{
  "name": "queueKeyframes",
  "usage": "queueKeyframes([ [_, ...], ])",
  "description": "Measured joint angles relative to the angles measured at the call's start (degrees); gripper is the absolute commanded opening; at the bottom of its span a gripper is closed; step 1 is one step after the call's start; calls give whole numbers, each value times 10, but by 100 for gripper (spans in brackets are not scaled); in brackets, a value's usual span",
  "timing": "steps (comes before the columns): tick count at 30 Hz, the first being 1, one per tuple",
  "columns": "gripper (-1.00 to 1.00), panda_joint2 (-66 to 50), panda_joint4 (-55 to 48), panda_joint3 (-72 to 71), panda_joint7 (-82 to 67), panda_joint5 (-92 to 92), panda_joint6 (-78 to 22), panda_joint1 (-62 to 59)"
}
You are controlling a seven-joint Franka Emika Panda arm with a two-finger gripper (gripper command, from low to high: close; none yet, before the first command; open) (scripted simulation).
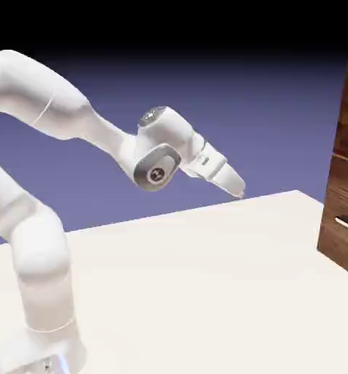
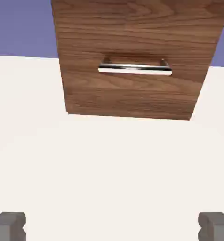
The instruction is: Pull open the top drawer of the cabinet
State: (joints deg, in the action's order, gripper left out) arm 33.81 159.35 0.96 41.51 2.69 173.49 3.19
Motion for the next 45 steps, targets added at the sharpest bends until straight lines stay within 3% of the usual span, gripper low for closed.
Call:
queueKeyframes([
  [45,100,428,-617,360,-354,1004,-193,934],
])
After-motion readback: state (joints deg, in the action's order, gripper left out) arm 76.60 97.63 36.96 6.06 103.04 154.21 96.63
